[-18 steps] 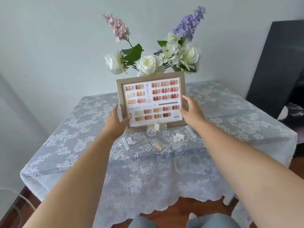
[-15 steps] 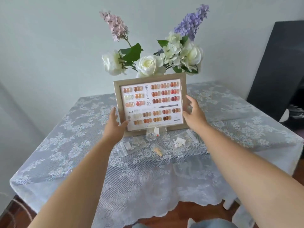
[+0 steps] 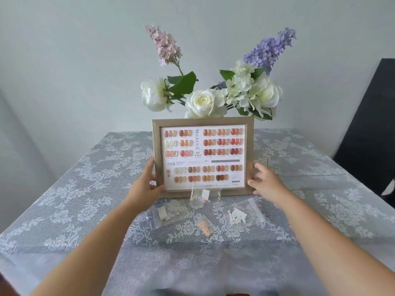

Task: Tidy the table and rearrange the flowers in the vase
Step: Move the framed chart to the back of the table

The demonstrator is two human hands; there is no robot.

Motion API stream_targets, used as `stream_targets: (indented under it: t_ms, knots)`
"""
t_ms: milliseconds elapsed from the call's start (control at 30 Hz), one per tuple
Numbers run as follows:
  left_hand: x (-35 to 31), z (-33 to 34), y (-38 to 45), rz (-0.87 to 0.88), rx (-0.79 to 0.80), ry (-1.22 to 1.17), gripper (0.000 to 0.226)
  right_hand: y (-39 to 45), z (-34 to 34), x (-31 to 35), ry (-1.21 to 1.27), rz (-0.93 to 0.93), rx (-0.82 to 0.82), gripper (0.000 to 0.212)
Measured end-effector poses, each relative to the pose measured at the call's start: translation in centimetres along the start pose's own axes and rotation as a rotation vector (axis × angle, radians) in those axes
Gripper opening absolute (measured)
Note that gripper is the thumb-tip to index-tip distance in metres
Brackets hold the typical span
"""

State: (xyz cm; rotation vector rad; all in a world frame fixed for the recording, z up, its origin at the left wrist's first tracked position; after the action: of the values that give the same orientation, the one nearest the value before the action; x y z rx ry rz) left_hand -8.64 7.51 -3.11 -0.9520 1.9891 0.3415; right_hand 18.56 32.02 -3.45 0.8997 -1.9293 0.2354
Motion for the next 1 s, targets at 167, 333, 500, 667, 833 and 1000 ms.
stream_targets:
  t_ms: [167,333,500,667,833,1000]
  knots:
    - [-0.7,-1.1,-0.6,0.018,-0.063,-0.008,0.101,-0.3,-0.2,1.0,0.057,-0.031,-0.040,0.060]
    - [-0.6,-3.3,-2.2,0.108,-0.176,-0.035,0.099,-0.5,0.1,2.0,0.105,-0.103,-0.078,0.065]
    - [0.2,-6.4,-4.0,0.161,-0.292,-0.089,0.101,-0.1,1.9,4.3,0.156,-0.201,-0.077,0.061]
    - [2.8,-10.4,-5.4,0.146,-0.364,-0.115,0.099,0.9,5.6,8.1,0.186,-0.330,0.001,0.056]
    - [6.8,-15.3,-6.6,0.099,-0.445,-0.161,0.102,2.4,10.5,12.9,0.231,-0.427,0.080,0.062]
    - [10.8,-19.2,-7.7,0.019,-0.491,-0.176,0.105,3.8,16.5,16.2,0.206,-0.435,0.218,0.054]
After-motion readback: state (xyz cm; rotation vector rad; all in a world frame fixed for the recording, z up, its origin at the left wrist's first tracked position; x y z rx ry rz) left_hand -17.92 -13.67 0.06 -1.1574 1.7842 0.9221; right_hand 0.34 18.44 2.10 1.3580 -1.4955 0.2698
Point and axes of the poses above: each hand's wrist, its own y-axis towards the middle knuckle, its own z-axis out of the palm, x = y × z, the point moved 8 cm from there along y, towards the middle knuckle, and after that the axes turned 13 degrees about -z, right-handed, at the moved point
